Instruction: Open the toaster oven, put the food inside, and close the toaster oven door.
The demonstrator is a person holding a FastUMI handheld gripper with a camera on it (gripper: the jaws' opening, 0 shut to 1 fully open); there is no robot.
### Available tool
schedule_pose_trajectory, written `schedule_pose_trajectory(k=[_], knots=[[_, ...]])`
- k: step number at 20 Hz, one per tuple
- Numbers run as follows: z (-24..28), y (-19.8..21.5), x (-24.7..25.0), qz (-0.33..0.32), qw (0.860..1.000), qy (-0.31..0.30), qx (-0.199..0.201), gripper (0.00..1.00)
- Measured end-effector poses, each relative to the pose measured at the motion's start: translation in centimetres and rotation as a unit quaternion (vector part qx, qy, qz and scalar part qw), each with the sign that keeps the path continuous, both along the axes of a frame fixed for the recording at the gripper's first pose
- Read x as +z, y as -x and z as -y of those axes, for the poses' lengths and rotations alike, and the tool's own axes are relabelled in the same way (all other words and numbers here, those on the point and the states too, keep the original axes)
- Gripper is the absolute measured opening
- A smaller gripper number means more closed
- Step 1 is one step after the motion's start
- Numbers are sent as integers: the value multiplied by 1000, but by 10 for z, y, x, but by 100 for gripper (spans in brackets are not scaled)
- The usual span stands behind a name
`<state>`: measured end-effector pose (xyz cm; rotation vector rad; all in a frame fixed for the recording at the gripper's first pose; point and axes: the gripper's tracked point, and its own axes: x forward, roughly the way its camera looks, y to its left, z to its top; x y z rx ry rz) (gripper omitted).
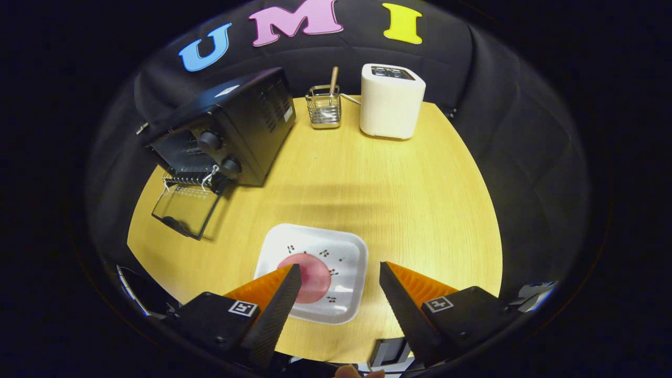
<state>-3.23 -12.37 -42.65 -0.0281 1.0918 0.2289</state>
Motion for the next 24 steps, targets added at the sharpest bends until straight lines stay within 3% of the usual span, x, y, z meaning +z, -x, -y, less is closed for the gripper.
schedule_pose_trajectory(k=[11, 16, 18, 19, 20, 22, 24], knots=[[22, 0, -55, -112, 993, -25, -39, 99], [20, -1, -63, -125, 991, -22, -39, 97], [28, -1, -67, -132, 990, 4, -43, 79], [31, -1, -72, -139, 989, 16, -45, 56], [27, -3, -58, -145, 989, 9, -40, 46], [17, 3, -69, -176, 982, -34, -58, 12], [13, 6, -71, -192, 975, -80, -74, 6]])
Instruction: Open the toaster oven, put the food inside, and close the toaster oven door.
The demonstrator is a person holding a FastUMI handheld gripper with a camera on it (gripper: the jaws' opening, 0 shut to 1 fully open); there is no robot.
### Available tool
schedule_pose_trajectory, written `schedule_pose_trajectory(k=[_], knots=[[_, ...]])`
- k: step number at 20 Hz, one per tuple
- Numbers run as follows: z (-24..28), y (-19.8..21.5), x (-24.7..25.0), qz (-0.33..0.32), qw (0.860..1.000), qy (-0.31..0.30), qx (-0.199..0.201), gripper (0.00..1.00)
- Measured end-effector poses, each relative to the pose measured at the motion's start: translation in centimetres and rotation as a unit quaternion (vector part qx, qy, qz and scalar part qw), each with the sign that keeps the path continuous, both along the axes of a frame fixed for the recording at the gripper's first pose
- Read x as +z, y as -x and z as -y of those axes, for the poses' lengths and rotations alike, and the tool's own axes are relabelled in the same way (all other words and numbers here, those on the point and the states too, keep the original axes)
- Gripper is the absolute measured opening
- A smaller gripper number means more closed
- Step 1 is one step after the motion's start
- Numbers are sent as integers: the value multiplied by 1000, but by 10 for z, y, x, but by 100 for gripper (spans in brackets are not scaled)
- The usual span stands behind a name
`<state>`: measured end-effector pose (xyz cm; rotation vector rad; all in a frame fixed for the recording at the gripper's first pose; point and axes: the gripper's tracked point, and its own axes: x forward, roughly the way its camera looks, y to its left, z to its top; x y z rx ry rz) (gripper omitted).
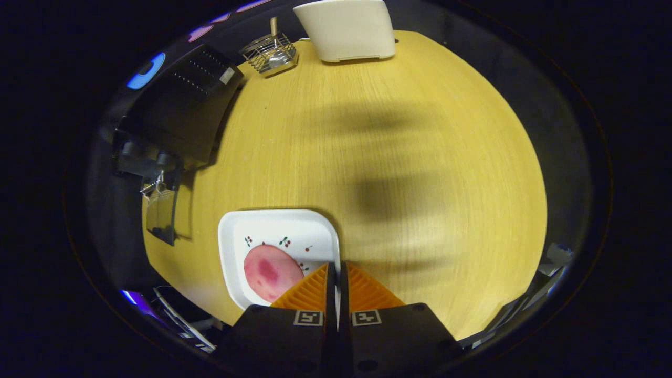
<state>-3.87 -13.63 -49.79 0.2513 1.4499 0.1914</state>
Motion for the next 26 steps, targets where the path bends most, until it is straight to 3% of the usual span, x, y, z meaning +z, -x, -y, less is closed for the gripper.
schedule_pose_trajectory(k=[4, 6, 13, 19, 26], knots=[[-6, 5, 16, -10, 991, -96, -92, 5], [-3, 9, 20, -5, 987, -108, -117, 5], [-35, 33, 62, 9, 971, -155, -180, 5], [-102, 60, 95, 22, 966, -168, -194, 5], [-196, 75, 118, 25, 952, -183, -243, 5]])
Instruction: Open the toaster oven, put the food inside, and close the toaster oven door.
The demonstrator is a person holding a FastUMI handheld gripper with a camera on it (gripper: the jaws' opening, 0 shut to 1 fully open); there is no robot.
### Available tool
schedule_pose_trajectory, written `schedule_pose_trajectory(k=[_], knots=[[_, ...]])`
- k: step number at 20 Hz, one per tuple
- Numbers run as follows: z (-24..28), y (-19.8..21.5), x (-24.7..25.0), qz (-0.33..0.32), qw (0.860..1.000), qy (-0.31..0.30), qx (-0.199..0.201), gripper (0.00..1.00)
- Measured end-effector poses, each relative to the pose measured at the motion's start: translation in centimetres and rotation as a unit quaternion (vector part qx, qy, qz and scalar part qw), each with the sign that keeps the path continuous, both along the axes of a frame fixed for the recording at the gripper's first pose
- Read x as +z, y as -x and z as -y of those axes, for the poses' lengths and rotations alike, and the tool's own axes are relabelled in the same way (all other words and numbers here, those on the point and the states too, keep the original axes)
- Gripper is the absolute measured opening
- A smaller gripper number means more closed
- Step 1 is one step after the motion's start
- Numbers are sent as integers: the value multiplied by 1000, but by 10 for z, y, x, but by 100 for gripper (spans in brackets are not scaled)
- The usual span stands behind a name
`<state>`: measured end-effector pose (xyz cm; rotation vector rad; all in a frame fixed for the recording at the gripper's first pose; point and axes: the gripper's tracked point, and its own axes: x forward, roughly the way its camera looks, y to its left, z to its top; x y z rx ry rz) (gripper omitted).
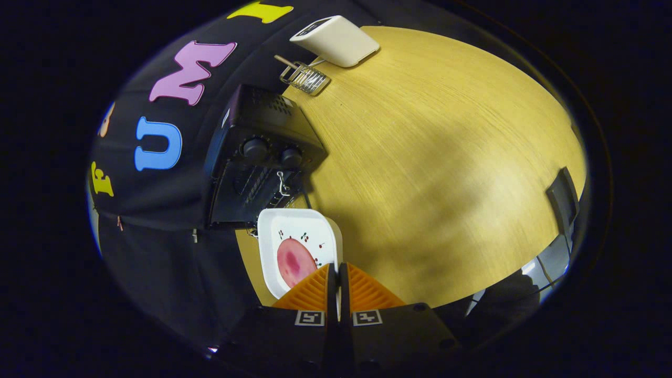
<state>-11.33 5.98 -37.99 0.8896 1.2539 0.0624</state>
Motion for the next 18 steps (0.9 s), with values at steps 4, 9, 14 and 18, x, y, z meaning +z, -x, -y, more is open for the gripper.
schedule_pose_trajectory(k=[4, 9, 14, 18], knots=[[-53, -9, 0, -13, 999, -12, -39, 5], [-88, -45, -16, -15, 993, 20, -115, 5], [-124, -83, -22, -41, 969, 7, -244, 5], [-144, -113, -28, -48, 948, 15, -313, 5]])
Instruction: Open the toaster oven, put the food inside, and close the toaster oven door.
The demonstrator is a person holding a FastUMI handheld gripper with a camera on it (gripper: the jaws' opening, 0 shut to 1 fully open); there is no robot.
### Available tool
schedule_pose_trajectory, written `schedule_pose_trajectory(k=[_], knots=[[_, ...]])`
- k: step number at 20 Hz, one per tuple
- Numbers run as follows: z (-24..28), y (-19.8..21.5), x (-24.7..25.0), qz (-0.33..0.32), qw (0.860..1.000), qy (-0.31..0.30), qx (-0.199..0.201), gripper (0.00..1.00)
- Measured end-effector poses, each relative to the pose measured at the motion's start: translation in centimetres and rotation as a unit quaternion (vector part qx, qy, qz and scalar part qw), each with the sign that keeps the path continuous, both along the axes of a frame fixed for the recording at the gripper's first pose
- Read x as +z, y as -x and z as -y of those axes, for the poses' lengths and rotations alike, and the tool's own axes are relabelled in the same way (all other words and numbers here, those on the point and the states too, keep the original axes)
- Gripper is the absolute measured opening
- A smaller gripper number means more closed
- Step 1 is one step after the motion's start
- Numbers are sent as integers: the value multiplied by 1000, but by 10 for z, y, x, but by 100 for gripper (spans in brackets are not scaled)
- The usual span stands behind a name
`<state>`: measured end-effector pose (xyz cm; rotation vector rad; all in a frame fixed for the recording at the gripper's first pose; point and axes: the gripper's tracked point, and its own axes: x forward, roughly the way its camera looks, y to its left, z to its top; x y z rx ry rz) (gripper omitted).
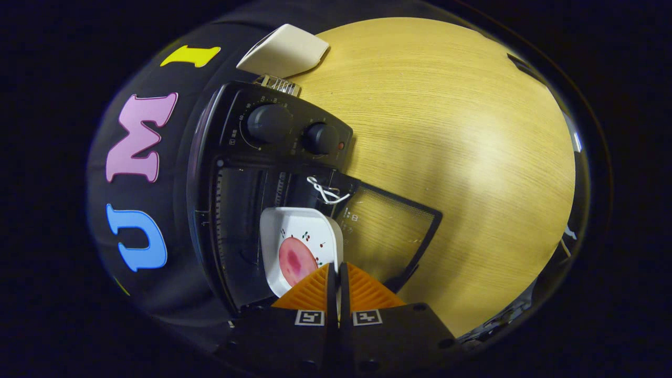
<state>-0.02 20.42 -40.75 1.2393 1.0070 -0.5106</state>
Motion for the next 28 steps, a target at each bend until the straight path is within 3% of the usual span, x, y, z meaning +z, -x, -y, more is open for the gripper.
schedule_pose_trajectory(k=[7, 16, 19, 21, 23, 28], knots=[[-20, -40, -13, -11, 995, -9, -102, 5], [-23, -56, -13, 0, 991, -26, -130, 10], [-29, -52, -7, 10, 995, -30, -98, 40], [-31, -49, -2, 17, 997, -30, -72, 78], [-20, -36, 4, 25, 999, 0, -30, 93], [-12, 0, 18, 61, 989, 56, 121, 99]])
